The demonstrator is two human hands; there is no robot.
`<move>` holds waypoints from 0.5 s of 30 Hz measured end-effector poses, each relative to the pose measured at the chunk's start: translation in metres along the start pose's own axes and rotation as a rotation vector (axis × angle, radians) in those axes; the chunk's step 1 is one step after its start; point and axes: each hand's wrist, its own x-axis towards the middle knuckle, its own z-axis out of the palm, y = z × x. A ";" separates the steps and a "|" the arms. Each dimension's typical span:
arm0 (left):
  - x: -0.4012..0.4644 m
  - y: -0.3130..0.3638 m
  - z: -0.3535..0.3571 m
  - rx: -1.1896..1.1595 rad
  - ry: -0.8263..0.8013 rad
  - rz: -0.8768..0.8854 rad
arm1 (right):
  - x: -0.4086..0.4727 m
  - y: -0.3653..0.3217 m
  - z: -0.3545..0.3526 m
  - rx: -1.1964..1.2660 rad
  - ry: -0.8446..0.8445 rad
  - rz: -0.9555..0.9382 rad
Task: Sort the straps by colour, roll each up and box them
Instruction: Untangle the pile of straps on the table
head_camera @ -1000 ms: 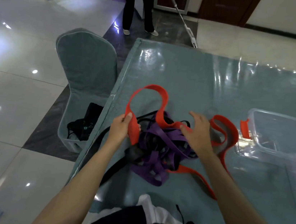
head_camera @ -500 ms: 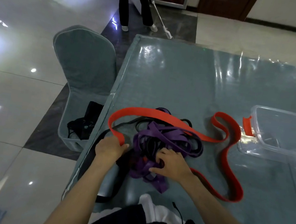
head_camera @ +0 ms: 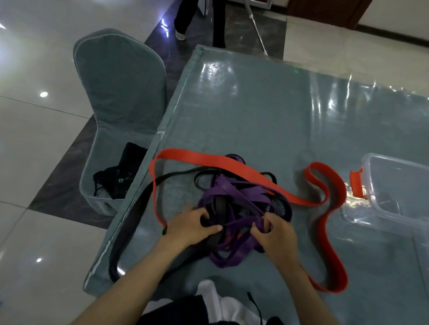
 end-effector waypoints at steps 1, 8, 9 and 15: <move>0.002 0.001 0.001 -0.031 -0.037 -0.023 | 0.000 0.001 -0.001 -0.013 0.016 0.016; 0.009 0.003 -0.005 -0.202 -0.137 -0.032 | 0.002 0.004 0.002 0.093 0.110 0.357; 0.008 0.003 -0.006 -0.191 -0.113 -0.009 | 0.003 -0.003 0.001 0.142 0.105 0.438; 0.004 0.011 -0.022 -0.373 0.163 0.044 | 0.010 -0.042 -0.002 -0.252 0.159 -0.126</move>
